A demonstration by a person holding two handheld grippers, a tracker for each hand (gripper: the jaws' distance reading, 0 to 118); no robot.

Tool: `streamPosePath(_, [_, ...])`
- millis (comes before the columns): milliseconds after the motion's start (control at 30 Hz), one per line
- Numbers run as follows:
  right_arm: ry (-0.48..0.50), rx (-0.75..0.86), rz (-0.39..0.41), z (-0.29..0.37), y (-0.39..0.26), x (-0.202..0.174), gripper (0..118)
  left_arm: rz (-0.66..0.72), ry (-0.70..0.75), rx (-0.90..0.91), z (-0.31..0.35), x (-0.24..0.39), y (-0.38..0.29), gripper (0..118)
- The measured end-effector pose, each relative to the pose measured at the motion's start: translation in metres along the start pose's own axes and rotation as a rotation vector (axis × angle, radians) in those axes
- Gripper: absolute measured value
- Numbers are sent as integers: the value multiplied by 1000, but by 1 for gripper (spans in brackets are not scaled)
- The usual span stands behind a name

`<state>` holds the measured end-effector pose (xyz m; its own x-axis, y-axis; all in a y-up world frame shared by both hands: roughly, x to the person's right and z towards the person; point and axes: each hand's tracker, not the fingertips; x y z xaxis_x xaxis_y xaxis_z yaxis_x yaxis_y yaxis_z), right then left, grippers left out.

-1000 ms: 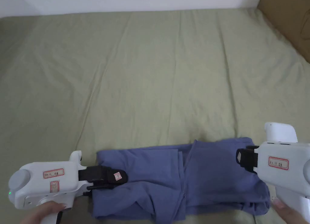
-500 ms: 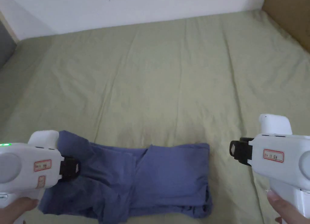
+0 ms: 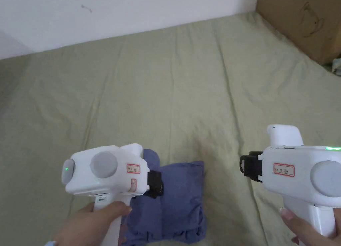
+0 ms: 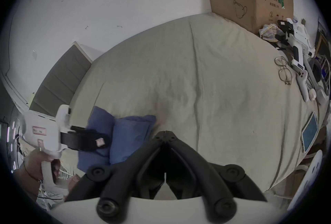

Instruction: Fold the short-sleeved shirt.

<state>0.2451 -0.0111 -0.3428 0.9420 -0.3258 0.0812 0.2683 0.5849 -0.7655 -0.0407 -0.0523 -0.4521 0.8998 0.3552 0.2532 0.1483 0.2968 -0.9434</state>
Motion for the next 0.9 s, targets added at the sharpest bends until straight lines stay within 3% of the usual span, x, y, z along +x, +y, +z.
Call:
streamPosePath(67, [-7, 1, -4, 0, 0, 4, 0, 41, -67, -29, -13, 6, -1, 33])
streamPosePath(100, [-8, 0, -6, 0, 0, 5, 0, 60, -98, -36, -16, 8, 0, 50])
streamPosePath(133, [-10, -2, -8, -1, -1, 6, 0, 75, -149, -34, -18, 9, 0, 84])
streamPosePath(167, [-11, -4, -10, -3, -1, 7, 0, 83, -222, -25, -19, 10, -1, 108])
streamPosePath(200, [-11, -6, -12, -4, -1, 7, 0, 86, -298, -34, -18, 14, -3, 118])
streamPosePath(267, [-6, -12, -18, -7, -2, 7, 0, 92, -368, -34, -15, 16, -4, 115])
streamPosePath(367, [2, -14, -16, -8, -2, 5, 0, 16, -285, -9, 0, 20, -7, 113])
streamPosePath(400, [5, -12, -14, -8, -2, 4, 0, -34, -231, 26, 9, 21, -8, 107])
streamPosePath(433, [8, -10, -13, -8, -2, 4, 0, -92, -159, 69, 19, 22, -9, 83])
streamPosePath(500, [8, -7, -10, -8, -2, 2, 0, -194, -8, 141, 38, 30, -12, 7])
streamPosePath(533, [8, -6, -8, -7, -1, 2, 0, -243, 70, 158, 41, 33, -14, 0])
streamPosePath(667, [9, -4, -11, -7, -1, 2, 0, -337, 212, 111, 34, 46, -22, 0])
streamPosePath(900, [6, -4, -18, -7, -4, 7, 0, -283, 78, -50, -38, 60, -22, 0])
